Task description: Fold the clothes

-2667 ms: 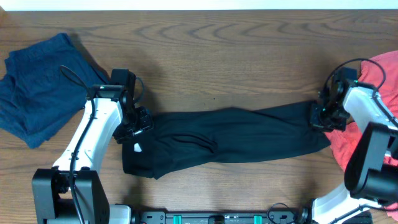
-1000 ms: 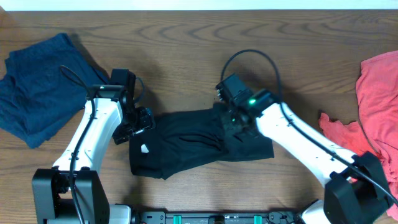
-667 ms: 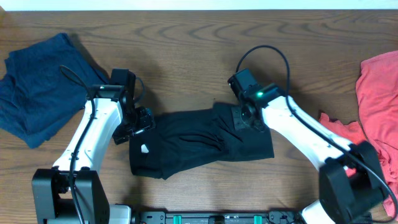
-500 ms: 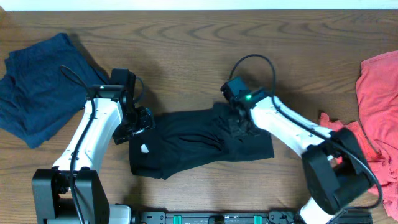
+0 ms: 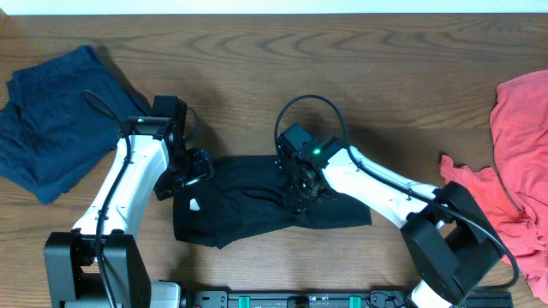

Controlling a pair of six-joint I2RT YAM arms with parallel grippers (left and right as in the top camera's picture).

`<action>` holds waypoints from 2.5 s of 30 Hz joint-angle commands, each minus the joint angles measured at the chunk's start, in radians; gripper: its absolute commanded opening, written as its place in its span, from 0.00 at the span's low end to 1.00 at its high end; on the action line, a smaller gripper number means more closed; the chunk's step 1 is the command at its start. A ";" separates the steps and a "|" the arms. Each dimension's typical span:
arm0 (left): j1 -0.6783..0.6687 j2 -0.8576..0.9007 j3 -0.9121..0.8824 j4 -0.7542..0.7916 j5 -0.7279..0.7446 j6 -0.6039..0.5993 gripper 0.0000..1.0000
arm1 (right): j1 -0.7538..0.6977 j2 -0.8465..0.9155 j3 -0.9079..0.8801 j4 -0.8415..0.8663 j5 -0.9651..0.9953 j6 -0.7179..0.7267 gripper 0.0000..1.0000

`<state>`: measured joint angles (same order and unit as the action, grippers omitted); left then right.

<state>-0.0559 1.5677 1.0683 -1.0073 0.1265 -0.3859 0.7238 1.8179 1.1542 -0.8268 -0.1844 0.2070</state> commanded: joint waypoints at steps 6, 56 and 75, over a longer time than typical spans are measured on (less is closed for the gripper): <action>0.002 0.002 -0.044 -0.001 -0.016 0.011 0.83 | -0.079 -0.193 -0.001 -0.072 0.318 0.091 0.34; 0.309 -0.042 0.129 -0.049 0.253 0.183 0.06 | -0.383 -0.258 -0.003 -0.183 0.365 0.075 0.38; -0.443 -0.029 0.184 0.089 0.251 -0.014 0.08 | -0.394 -0.258 -0.003 -0.184 0.364 0.072 0.39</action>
<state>-0.4133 1.5410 1.2369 -0.9306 0.5079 -0.3180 0.3378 1.5661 1.1511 -1.0092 0.1669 0.2951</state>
